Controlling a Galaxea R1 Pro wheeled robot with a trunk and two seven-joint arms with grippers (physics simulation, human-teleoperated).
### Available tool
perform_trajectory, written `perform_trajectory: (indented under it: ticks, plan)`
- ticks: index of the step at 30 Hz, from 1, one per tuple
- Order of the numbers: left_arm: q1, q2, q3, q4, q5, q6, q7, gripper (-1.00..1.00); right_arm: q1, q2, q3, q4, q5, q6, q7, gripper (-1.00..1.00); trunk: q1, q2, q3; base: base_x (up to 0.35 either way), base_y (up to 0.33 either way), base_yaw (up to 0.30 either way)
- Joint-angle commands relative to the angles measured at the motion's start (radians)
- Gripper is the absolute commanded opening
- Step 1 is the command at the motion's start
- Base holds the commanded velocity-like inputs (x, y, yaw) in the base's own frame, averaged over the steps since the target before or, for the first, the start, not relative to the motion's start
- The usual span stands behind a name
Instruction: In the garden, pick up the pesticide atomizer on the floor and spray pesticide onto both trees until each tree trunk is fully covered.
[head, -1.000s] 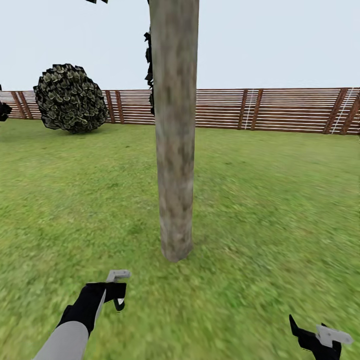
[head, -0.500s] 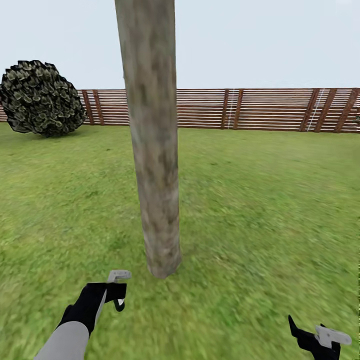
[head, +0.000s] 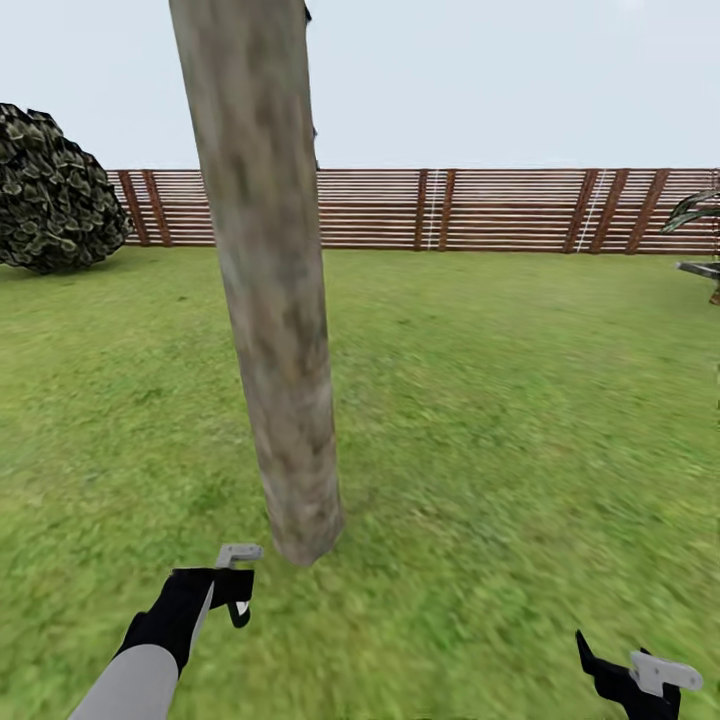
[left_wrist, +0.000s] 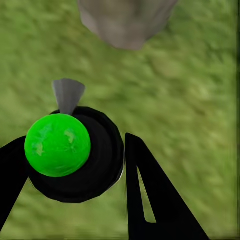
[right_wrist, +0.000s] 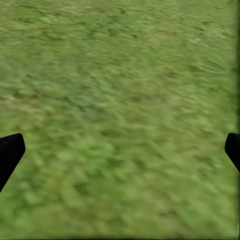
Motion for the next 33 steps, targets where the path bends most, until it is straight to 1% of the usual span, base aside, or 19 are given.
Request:
perform_trajectory:
  ticks: [1, 4, 8, 12, 16, 23, 26, 27, 29, 30, 31, 33]
  plan:
    - [0.000, 0.000, 0.000, 0.001, 0.000, 0.000, 0.000, -1.00, 0.000, 0.000, 0.000, 0.000, 0.000, 0.000, 0.000, 1.00, 0.000, 0.000, -0.002, 0.000, 0.000, -0.138]
    - [0.000, 0.000, 0.000, 0.004, 0.001, 0.001, 0.000, -1.00, 0.000, 0.000, 0.000, 0.000, 0.000, 0.000, 0.000, 1.00, 0.000, 0.000, -0.006, 0.021, 0.000, -0.135]
    - [0.000, 0.000, -0.001, 0.017, 0.001, 0.001, 0.000, -1.00, 0.000, 0.000, 0.000, 0.000, 0.001, 0.000, 0.000, 1.00, 0.000, 0.000, -0.012, 0.165, 0.101, -0.131]
    - [0.000, 0.001, -0.002, 0.021, -0.001, 0.003, 0.000, -1.00, 0.000, 0.000, 0.001, 0.000, 0.001, 0.000, 0.000, 1.00, 0.000, 0.000, -0.018, 0.135, 0.270, -0.128]
    - [0.010, 0.003, -0.002, 0.039, -0.003, 0.019, 0.000, -1.00, 0.000, 0.000, 0.000, 0.000, -0.001, 0.000, 0.000, 1.00, 0.000, 0.000, -0.024, 0.027, 0.303, -0.120]
    - [0.014, 0.000, -0.002, 0.051, -0.003, 0.021, 0.000, -1.00, 0.000, 0.000, 0.001, 0.000, -0.001, 0.000, 0.000, 1.00, 0.000, 0.000, -0.027, -0.050, 0.306, -0.018]
    - [0.015, 0.001, -0.002, 0.055, -0.003, 0.016, 0.003, -1.00, 0.000, 0.000, 0.001, 0.000, 0.000, 0.000, 0.000, 1.00, 0.000, 0.000, -0.032, -0.010, 0.097, 0.000]
    - [0.027, 0.001, -0.002, 0.055, -0.005, 0.008, 0.026, -1.00, 0.000, 0.000, 0.001, 0.000, 0.001, 0.000, 0.000, 1.00, 0.000, 0.000, -0.033, 0.000, 0.002, 0.000]
    - [0.034, -0.001, -0.006, 0.055, -0.004, 0.003, 0.062, -1.00, 0.000, 0.000, 0.001, 0.000, 0.001, 0.000, 0.000, 1.00, 0.000, 0.000, -0.036, 0.000, 0.001, 0.000]
    - [0.035, -0.003, -0.017, 0.056, -0.002, 0.002, 0.094, -1.00, 0.000, 0.000, 0.001, 0.000, 0.001, 0.000, 0.000, 1.00, 0.000, 0.000, -0.038, 0.000, 0.000, 0.000]
    - [0.036, -0.006, -0.026, 0.056, -0.001, -0.001, 0.110, -1.00, 0.000, 0.000, 0.001, 0.000, 0.001, 0.000, 0.000, 1.00, 0.000, 0.000, -0.040, 0.000, 0.000, 0.000]
    - [0.036, -0.011, -0.037, 0.055, -0.001, -0.006, 0.121, -1.00, 0.000, 0.000, 0.001, 0.000, 0.001, 0.000, 0.000, 1.00, 0.000, 0.000, -0.043, 0.000, 0.000, 0.000]
